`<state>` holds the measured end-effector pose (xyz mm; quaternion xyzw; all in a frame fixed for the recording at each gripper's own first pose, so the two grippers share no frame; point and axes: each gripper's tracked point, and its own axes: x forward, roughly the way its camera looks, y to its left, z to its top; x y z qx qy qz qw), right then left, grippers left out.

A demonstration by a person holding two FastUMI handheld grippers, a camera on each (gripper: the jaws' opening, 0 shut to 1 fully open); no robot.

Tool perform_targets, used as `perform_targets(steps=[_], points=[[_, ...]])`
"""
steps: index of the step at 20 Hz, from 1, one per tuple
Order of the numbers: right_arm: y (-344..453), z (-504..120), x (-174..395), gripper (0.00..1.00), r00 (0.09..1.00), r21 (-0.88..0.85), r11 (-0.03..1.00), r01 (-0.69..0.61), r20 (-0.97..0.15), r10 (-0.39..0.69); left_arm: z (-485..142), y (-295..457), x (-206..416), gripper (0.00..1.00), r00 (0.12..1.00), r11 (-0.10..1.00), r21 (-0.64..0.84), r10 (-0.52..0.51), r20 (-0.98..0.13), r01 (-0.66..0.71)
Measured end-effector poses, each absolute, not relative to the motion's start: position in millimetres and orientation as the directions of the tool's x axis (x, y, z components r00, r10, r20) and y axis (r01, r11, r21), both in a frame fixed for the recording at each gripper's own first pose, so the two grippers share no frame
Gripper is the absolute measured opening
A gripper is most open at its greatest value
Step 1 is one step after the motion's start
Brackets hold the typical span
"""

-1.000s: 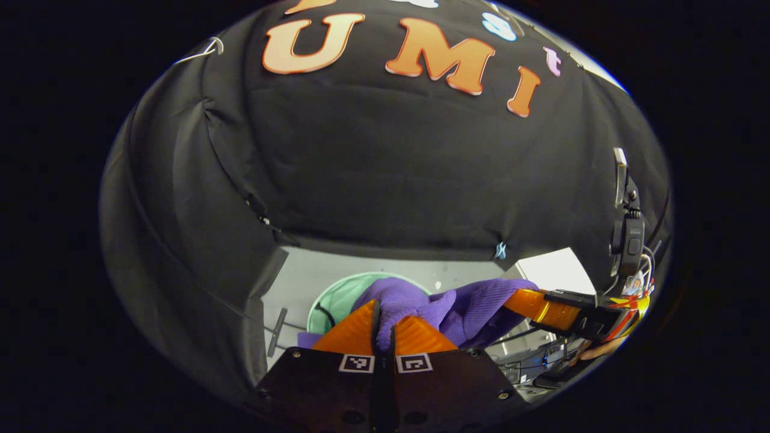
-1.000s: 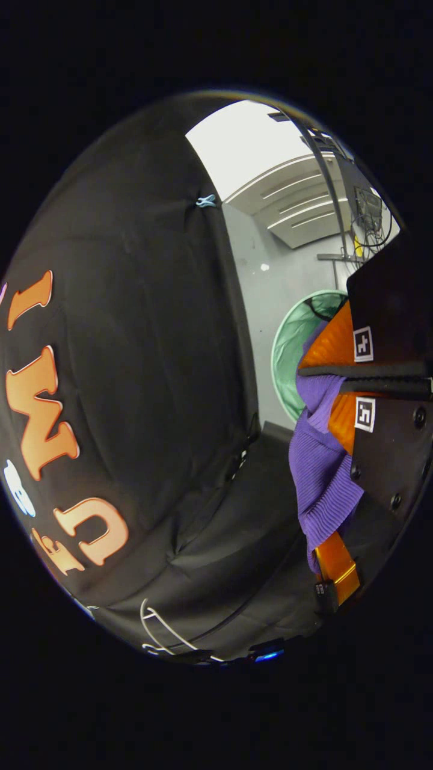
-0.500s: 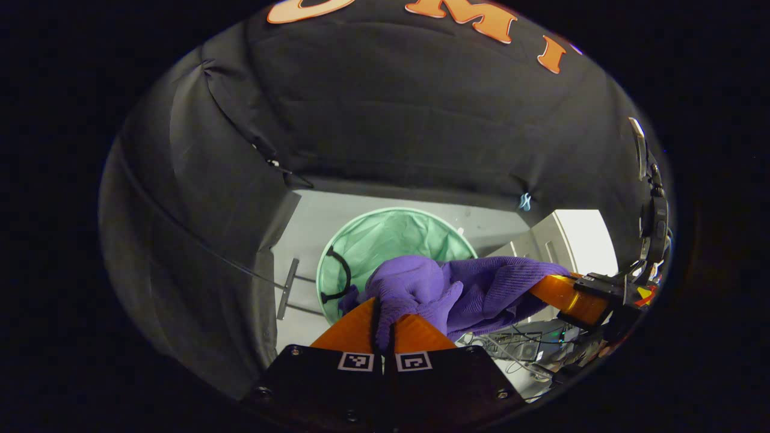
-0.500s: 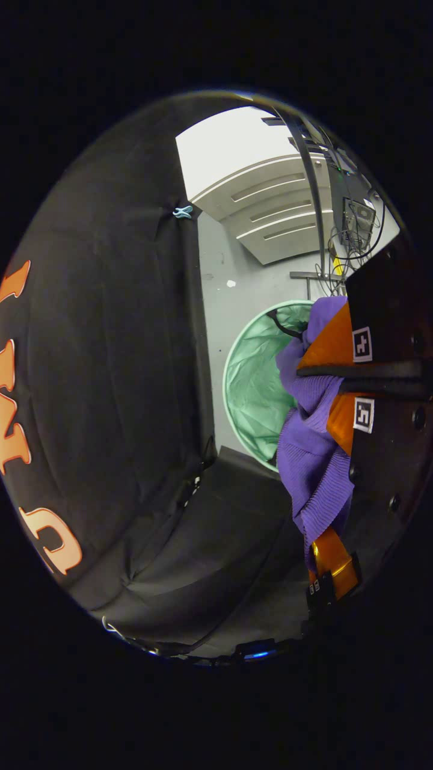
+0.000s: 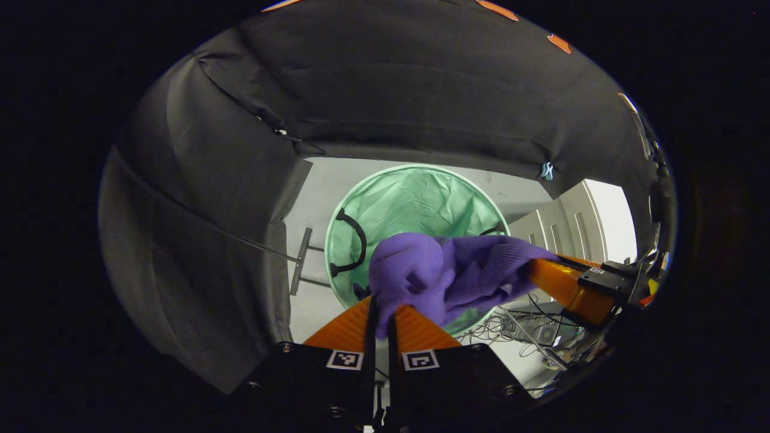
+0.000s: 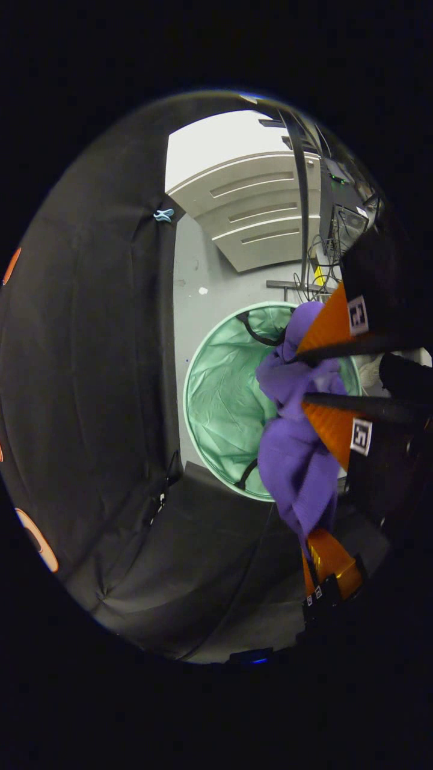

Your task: Grasp the clothes on the hanger with both hands and then place them into the laundry hamper below.

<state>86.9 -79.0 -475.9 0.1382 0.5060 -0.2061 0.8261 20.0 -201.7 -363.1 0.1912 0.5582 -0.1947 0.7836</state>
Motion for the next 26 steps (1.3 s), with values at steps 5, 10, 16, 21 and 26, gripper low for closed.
perform_targets(steps=[5, 10, 16, 21, 26], points=[[-83.1, -455.9, 87.5, 0.74, 0.437, 0.023, 0.884, 0.467, -0.875, -0.207, -347.5, -207.8, 25.2, 0.66, 0.327, 0.874, 0.053, -0.124, -0.937, 0.483], [-85.8, -439.1, 73.5, 0.99, 0.463, 0.020, 0.876, 0.481, -0.855, -0.234, -336.1, -197.3, 18.9, 0.96, 0.370, 0.874, 0.104, -0.091, -0.924, 0.475], [-95.0, -391.8, 56.2, 0.99, 0.528, 0.008, 0.877, 0.480, -0.801, -0.282, -303.1, -192.5, 2.2, 0.98, 0.416, 0.892, 0.093, -0.112, -0.902, 0.442], [-102.9, -344.0, 35.8, 0.99, 0.587, 0.012, 0.875, 0.484, -0.746, -0.314, -254.3, -196.0, -9.2, 0.98, 0.471, 0.891, 0.055, -0.185, -0.862, 0.450], [-109.1, -287.4, 23.5, 0.99, 0.651, 0.003, 0.878, 0.478, -0.673, -0.352, -194.4, -197.8, -9.0, 0.98, 0.551, 0.890, 0.050, -0.235, -0.801, 0.452]])
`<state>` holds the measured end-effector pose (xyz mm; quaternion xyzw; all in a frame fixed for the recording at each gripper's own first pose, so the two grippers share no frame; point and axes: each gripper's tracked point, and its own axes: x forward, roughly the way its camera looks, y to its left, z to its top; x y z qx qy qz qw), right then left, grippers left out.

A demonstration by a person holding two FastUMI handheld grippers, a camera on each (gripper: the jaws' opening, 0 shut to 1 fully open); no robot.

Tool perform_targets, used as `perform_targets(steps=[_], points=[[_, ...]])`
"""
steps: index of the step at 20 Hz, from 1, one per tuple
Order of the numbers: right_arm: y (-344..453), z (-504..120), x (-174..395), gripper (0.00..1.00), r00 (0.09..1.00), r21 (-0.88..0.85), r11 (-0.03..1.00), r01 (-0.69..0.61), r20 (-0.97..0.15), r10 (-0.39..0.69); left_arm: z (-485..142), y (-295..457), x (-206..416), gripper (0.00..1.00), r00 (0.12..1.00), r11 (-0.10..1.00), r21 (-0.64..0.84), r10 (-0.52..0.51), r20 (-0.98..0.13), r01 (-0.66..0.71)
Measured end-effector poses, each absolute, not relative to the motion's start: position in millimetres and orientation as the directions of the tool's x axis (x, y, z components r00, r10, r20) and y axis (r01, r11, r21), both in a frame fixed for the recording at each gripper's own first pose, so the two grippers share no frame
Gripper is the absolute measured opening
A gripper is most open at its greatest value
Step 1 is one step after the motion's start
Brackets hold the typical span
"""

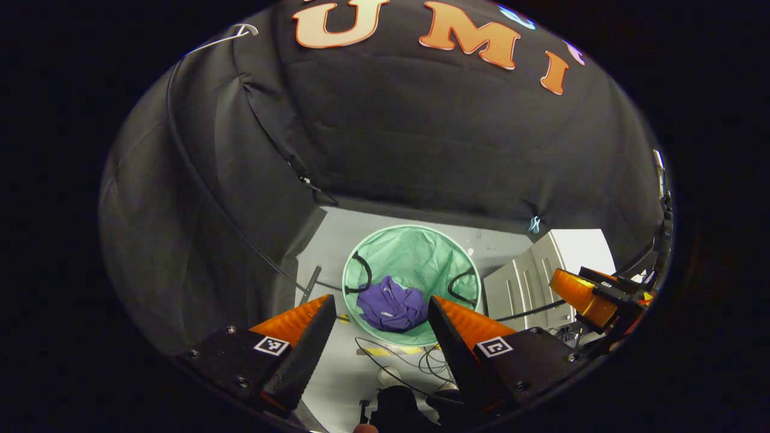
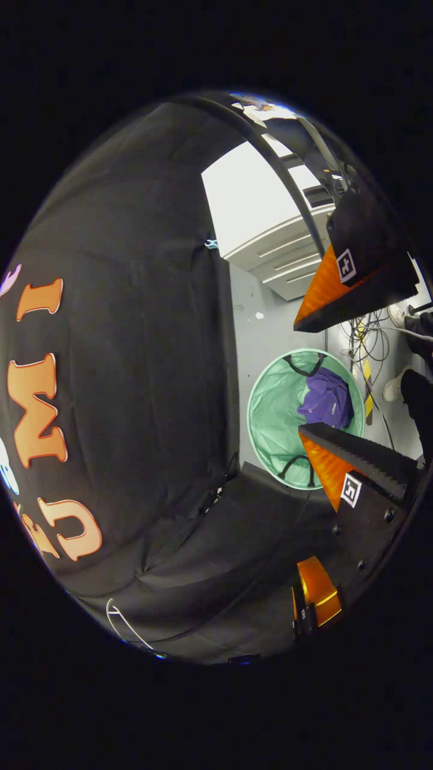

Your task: Grasp the clothes on the hanger with both hands and then place them into the laundry hamper below.

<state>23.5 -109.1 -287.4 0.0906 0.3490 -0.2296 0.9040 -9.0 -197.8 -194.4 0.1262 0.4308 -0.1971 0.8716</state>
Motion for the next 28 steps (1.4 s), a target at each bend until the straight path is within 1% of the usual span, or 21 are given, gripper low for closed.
perform_targets(steps=[4, 10, 16, 17, 18, 19, 21, 23, 25, 28], points=[[-108.6, -233.5, 19.8, 0.99, 0.706, 0.011, 0.878, 0.479, -0.598, -0.379, -147.9, -204.7, -11.8, 0.98, 0.606, 0.897, 0.014, -0.288, -0.742, 0.443], [-96.5, -154.3, 18.8, 0.98, 0.792, 0.061, 0.887, 0.457, -0.481, -0.376, -81.2, -207.4, -14.1, 0.98, 0.695, 0.887, -0.006, -0.366, -0.619, 0.461], [-97.3, -89.9, 9.5, 0.98, 0.833, 0.022, 0.890, 0.455, -0.365, -0.417, -0.6, -209.5, -22.9, 0.97, 0.777, 0.878, 0.010, -0.418, -0.471, 0.478], [-95.7, -77.9, 9.7, 0.96, 0.841, 0.019, 0.891, 0.453, -0.342, -0.420, 13.0, -209.7, -23.6, 0.97, 0.791, 0.878, 0.014, -0.424, -0.442, 0.478], [-94.6, -68.1, 10.1, 1.00, 0.846, 0.019, 0.892, 0.452, -0.325, -0.422, 25.9, -208.8, -27.3, 0.97, 0.801, 0.879, 0.011, -0.429, -0.418, 0.477], [-93.4, -56.2, 10.4, 1.00, 0.854, 0.018, 0.893, 0.450, -0.301, -0.425, 37.2, -207.3, -29.2, 0.97, 0.810, 0.880, 0.004, -0.435, -0.392, 0.475], [-93.2, -32.5, 6.4, 0.98, 0.866, 0.009, 0.894, 0.448, -0.254, -0.431, 63.1, -201.5, -32.6, 0.97, 0.830, 0.881, -0.006, -0.448, -0.332, 0.473], [-96.4, -10.9, -1.3, 0.98, 0.869, -0.044, 0.891, 0.452, -0.202, -0.451, 89.9, -200.9, -32.5, 0.96, 0.851, 0.885, 0.003, -0.447, -0.274, 0.466], [-94.0, 14.8, -4.7, 0.89, 0.879, -0.100, 0.889, 0.447, -0.133, -0.457, 103.0, -204.6, -31.9, 0.96, 0.862, 0.886, 0.008, -0.450, -0.232, 0.464], [-82.9, 43.4, -9.2, 0.89, 0.893, -0.129, 0.891, 0.436, -0.060, -0.446, 121.6, -201.4, -34.5, 0.95, 0.870, 0.886, -0.014, -0.457, -0.184, 0.463]])
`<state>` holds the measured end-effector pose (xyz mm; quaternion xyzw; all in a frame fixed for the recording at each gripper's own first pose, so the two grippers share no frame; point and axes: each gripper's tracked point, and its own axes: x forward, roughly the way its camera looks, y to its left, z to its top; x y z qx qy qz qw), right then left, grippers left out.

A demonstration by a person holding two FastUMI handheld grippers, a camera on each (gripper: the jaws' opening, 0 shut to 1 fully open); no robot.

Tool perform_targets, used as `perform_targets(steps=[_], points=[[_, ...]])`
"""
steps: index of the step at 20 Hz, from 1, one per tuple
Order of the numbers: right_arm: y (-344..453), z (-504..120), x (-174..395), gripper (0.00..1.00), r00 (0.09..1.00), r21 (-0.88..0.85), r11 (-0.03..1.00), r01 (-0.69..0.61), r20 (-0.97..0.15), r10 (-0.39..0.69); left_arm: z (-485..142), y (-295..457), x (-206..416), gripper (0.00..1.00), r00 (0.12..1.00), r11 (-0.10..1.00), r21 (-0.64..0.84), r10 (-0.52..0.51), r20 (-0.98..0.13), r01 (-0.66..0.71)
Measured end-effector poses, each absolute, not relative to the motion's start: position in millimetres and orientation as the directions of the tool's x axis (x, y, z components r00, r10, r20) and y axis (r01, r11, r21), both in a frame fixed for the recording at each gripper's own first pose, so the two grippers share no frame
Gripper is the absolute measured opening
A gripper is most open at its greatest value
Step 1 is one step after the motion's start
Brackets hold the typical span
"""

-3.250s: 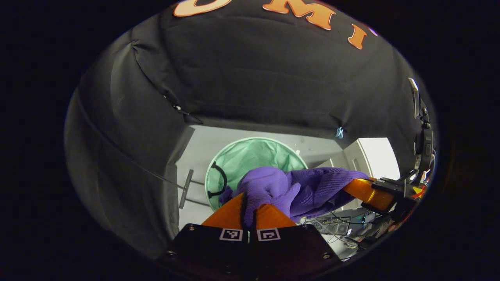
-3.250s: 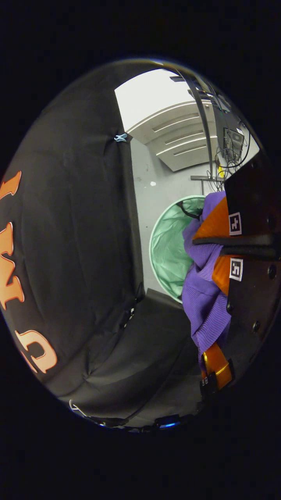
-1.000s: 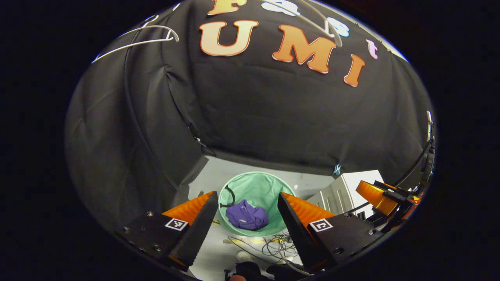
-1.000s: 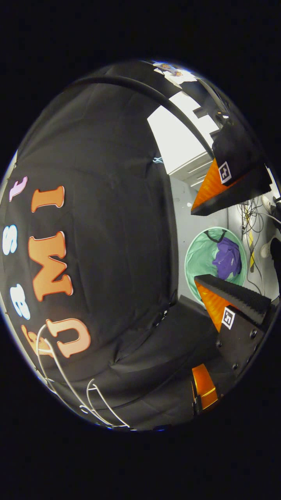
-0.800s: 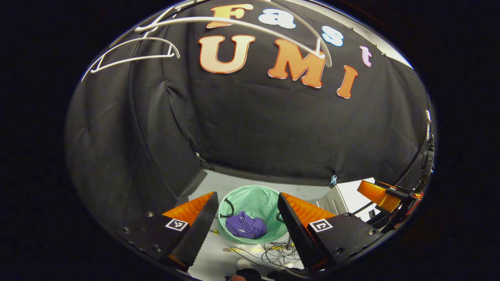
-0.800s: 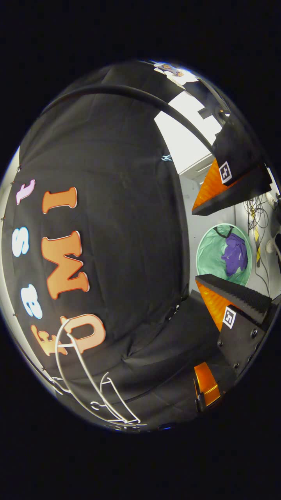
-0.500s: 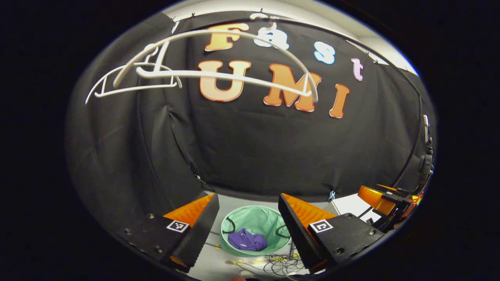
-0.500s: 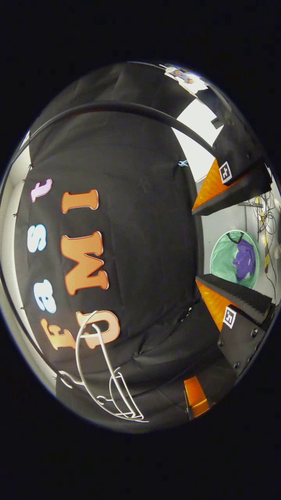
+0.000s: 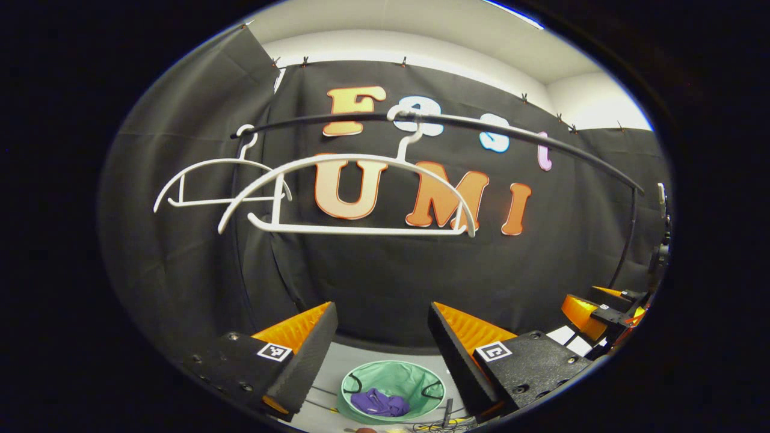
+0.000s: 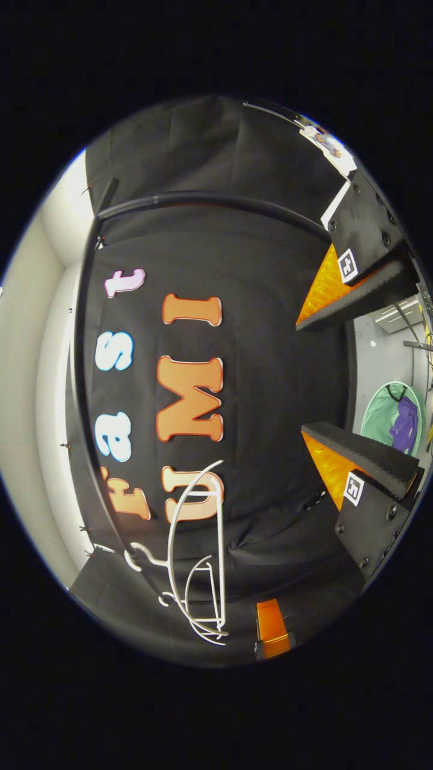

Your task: Grasp the clothes on the hanger with both hands and then place them into the laundry hamper below.

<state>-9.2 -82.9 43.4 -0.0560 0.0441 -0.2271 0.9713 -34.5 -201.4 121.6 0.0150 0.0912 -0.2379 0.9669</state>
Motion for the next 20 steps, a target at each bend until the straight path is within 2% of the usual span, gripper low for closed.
perform_targets(steps=[7, 12, 14, 16, 17, 18, 19, 20], points=[[-83.3, 63.3, -23.0, 0.89, 0.898, -0.087, 0.895, 0.437, -0.014, -0.439, 159.8, -198.9, -34.0, 0.94, 0.890, 0.893, -0.003, -0.449, -0.081, 0.450], [-88.5, 64.1, -27.0, 0.89, 0.894, -0.075, 0.892, 0.446, -0.009, -0.448, 156.1, -202.4, -34.3, 0.98, 0.887, 0.891, 0.000, -0.453, -0.087, 0.455], [-89.4, 63.6, -27.9, 0.89, 0.892, -0.076, 0.890, 0.450, -0.007, -0.451, 154.1, -203.3, -33.6, 0.98, 0.887, 0.890, 0.009, -0.453, -0.094, 0.455], [-88.4, 62.8, -27.1, 0.89, 0.893, -0.071, 0.891, 0.448, -0.009, -0.450, 151.9, -203.5, -32.4, 0.94, 0.885, 0.889, 0.005, -0.455, -0.102, 0.458], [-88.0, 63.4, -27.0, 0.89, 0.893, -0.071, 0.891, 0.448, -0.007, -0.450, 151.2, -203.4, -32.1, 0.96, 0.884, 0.889, 0.003, -0.455, -0.104, 0.458], [-87.7, 63.2, -27.6, 0.96, 0.893, -0.071, 0.891, 0.448, -0.007, -0.450, 150.2, -203.3, -31.6, 0.96, 0.885, 0.889, 0.004, -0.454, -0.107, 0.457], [-86.5, 62.9, -27.9, 0.96, 0.894, -0.071, 0.892, 0.447, -0.005, -0.448, 150.1, -202.7, -30.4, 0.96, 0.885, 0.890, 0.006, -0.453, -0.108, 0.456], [-86.2, 62.1, -27.6, 0.89, 0.894, -0.071, 0.892, 0.446, -0.007, -0.447, 149.0, -202.0, -30.5, 0.93, 0.886, 0.891, 0.008, -0.451, -0.110, 0.454]])
